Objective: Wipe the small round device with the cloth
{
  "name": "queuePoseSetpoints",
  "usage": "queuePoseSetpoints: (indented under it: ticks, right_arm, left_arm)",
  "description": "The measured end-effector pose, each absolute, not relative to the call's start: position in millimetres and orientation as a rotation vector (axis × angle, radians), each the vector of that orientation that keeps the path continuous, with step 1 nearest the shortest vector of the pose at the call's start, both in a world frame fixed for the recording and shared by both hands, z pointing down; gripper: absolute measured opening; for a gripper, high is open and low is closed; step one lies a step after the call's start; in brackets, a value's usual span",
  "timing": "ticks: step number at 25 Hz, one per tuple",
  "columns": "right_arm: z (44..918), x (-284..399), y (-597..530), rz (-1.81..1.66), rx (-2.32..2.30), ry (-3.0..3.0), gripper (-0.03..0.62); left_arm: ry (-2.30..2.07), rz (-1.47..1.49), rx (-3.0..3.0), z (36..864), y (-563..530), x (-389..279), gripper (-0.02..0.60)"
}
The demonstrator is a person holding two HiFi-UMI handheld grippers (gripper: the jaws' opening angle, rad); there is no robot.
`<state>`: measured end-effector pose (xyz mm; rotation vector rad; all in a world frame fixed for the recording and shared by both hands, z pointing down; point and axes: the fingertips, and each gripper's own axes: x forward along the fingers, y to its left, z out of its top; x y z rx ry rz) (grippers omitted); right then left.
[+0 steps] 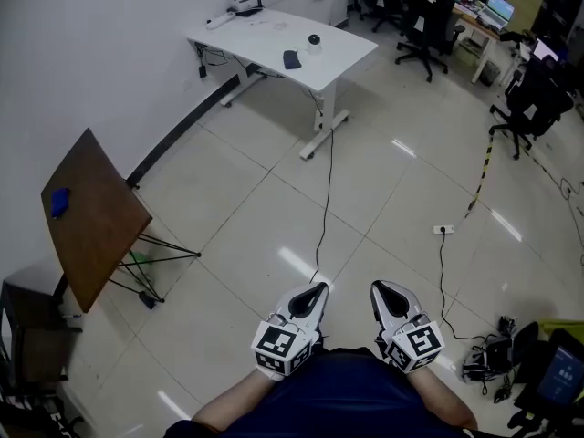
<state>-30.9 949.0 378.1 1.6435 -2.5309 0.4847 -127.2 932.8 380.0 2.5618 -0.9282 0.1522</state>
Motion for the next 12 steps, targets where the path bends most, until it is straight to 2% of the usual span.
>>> queuePoseSetpoints:
  ticks: [12]
  right_arm:
    - [378.9, -45.6, 866.4, 0.458, 1.633, -2.517, 0.02]
  left_arm:
    - [-1.008, 0.13, 2.55, 381.7, 846.0, -151.2, 0.003]
